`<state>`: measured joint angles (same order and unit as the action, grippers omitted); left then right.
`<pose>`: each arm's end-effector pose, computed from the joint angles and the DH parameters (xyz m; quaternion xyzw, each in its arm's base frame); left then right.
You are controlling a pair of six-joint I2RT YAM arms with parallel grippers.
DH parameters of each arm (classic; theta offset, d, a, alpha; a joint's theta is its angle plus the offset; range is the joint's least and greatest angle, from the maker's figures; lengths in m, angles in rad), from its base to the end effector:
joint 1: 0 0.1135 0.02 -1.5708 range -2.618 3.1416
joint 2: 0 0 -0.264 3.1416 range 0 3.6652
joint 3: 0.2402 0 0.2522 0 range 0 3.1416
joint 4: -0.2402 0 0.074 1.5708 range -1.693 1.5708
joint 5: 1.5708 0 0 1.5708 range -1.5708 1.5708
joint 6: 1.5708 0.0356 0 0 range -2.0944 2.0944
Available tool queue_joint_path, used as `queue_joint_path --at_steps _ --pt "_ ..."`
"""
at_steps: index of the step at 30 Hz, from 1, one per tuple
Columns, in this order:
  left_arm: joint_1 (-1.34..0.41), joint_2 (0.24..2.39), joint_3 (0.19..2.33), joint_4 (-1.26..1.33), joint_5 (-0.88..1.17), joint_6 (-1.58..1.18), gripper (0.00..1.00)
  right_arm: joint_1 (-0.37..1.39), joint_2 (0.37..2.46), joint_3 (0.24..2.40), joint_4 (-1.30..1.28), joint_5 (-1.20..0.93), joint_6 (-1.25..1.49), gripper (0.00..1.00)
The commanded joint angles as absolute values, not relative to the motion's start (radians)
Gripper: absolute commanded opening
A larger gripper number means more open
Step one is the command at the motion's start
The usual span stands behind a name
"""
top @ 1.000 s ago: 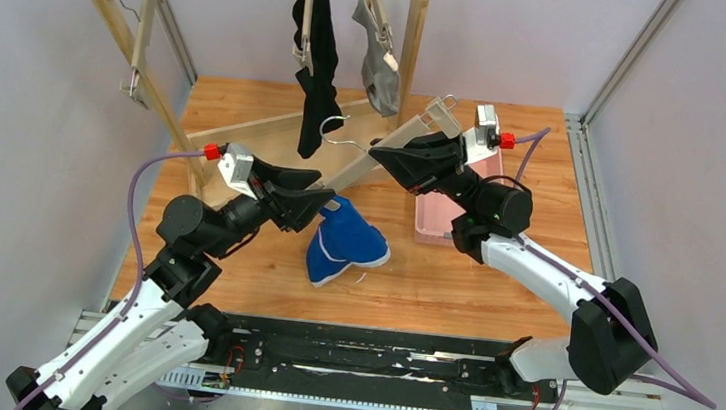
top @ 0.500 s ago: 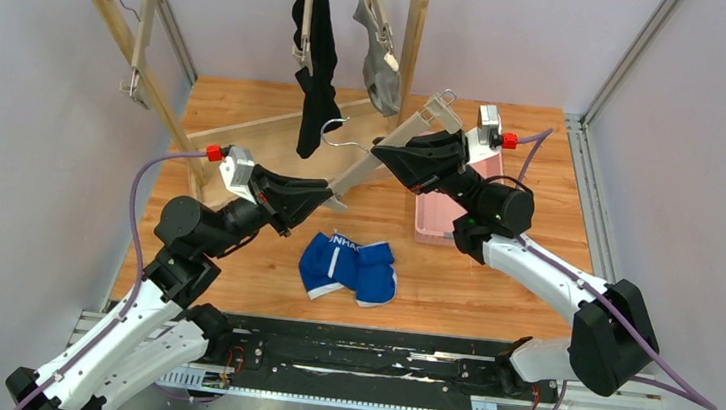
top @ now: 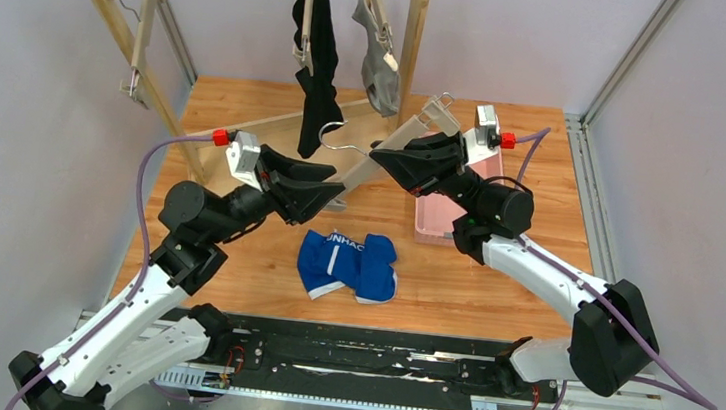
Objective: Remove the underwear clipped to the hanger
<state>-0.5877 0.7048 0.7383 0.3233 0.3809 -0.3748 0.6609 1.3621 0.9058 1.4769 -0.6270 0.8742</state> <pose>0.1275 -0.1008 0.3901 0.2141 0.5404 -0.4690 0.6649 0.1967 0.1794 0.4053 -0.2676 0.2885 0.6960 0.6006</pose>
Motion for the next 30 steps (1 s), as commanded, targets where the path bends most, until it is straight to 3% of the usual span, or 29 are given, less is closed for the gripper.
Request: queue_joint_path --at_steps 1,13,16,17,19,20,28,29,30 --pt "-0.591 0.733 0.785 0.389 0.435 -0.386 0.47 0.672 1.347 0.929 1.520 -0.632 0.883 0.01" --pt "-0.591 0.776 0.775 0.433 0.492 -0.434 0.44 0.671 1.365 0.943 1.520 -0.628 0.880 0.01" --pt "-0.591 0.782 0.773 0.444 0.496 -0.433 0.34 0.673 1.373 0.946 1.522 -0.629 0.887 0.01" --pt "-0.591 0.786 0.774 0.446 0.501 -0.433 0.27 0.673 1.375 0.946 1.522 -0.629 0.888 0.01" --pt "-0.591 0.791 0.780 0.446 0.510 -0.432 0.04 0.675 1.377 0.947 1.521 -0.630 0.888 0.01" --pt "-0.591 0.794 0.783 0.446 0.513 -0.434 0.01 0.674 1.380 0.945 1.521 -0.630 0.888 0.01" --pt "-0.591 0.787 0.795 0.445 0.543 -0.446 0.00 0.676 1.387 0.937 1.513 -0.624 0.890 0.01" --pt "-0.591 0.782 0.795 0.446 0.538 -0.449 0.00 0.675 1.387 0.936 1.509 -0.626 0.890 0.04" --pt "-0.591 0.776 0.795 0.445 0.533 -0.451 0.00 0.676 1.387 0.936 1.499 -0.628 0.889 0.19"
